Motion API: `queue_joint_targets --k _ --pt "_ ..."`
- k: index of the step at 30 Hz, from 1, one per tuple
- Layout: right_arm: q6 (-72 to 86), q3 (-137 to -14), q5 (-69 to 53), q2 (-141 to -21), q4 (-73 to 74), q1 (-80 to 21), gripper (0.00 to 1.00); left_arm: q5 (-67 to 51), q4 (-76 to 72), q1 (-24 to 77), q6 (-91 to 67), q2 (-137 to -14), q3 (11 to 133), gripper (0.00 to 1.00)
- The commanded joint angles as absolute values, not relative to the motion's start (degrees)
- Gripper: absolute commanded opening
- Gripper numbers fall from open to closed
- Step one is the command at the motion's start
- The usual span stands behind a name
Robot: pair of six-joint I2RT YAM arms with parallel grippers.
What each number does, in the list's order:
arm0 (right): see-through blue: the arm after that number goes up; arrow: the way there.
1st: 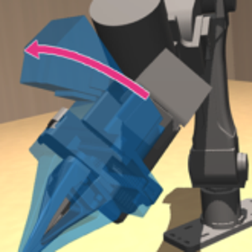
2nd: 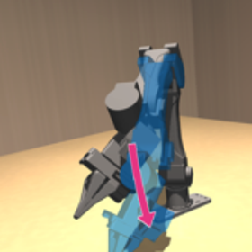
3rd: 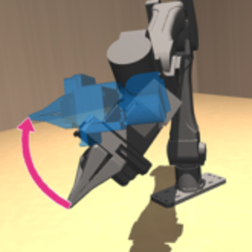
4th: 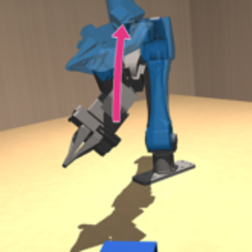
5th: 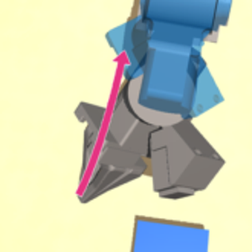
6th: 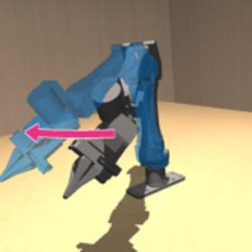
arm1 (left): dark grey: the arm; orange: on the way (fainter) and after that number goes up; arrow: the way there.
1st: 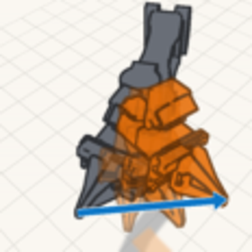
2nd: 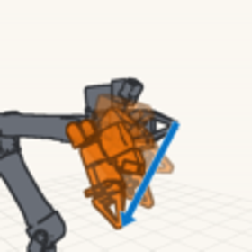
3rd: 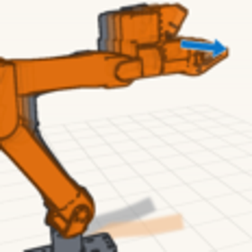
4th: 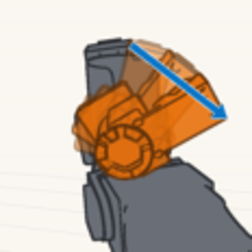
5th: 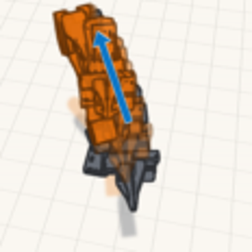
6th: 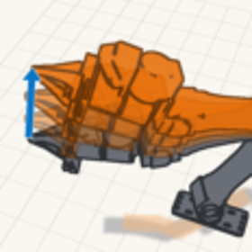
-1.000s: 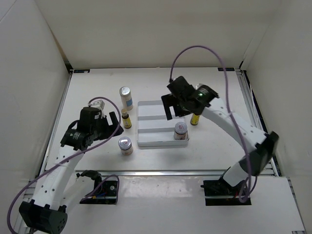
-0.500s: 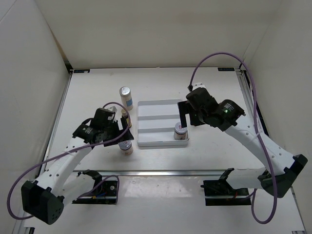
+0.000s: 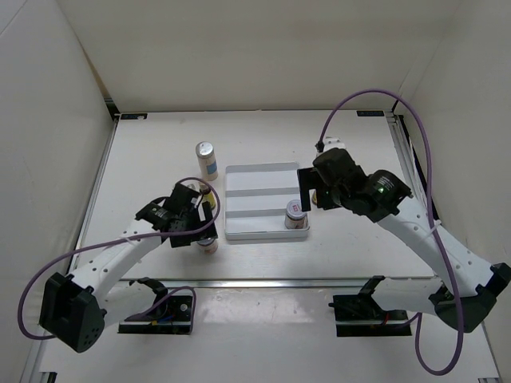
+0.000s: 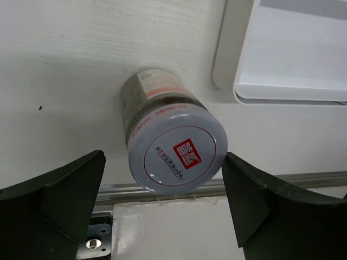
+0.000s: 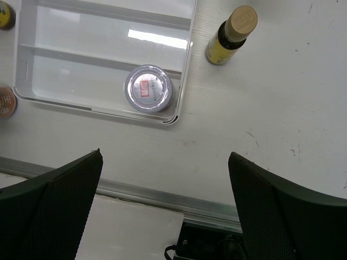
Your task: Organize the condiment bottles
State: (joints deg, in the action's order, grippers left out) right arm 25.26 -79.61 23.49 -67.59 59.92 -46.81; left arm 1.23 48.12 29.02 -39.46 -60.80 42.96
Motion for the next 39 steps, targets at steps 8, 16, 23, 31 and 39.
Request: queue_joint_targets --k 8,16,23,31,39 --pt "26.6 -76.0 24.4 -65.7 58.4 -47.0 1.0 5.4 44.2 29.3 -39.0 -64.4 43.5 0.88" --pt "26.6 -75.5 25.0 -63.9 58.9 -47.0 1.0 6.5 45.5 29.8 -36.6 -65.0 49.6 0.58" --pt "26.7 -74.9 25.6 -62.8 58.2 -47.0 1.0 7.9 47.6 35.6 -36.6 -66.9 62.2 0.43" --pt "29.0 -73.7 21.9 -63.8 57.0 -47.0 1.0 8.7 42.6 40.3 -34.2 -78.6 67.8 0.41" --pt "28.4 -73.7 22.4 -62.6 57.6 -47.0 1.0 4.4 34.9 40.9 -30.9 -86.0 65.5 0.41"
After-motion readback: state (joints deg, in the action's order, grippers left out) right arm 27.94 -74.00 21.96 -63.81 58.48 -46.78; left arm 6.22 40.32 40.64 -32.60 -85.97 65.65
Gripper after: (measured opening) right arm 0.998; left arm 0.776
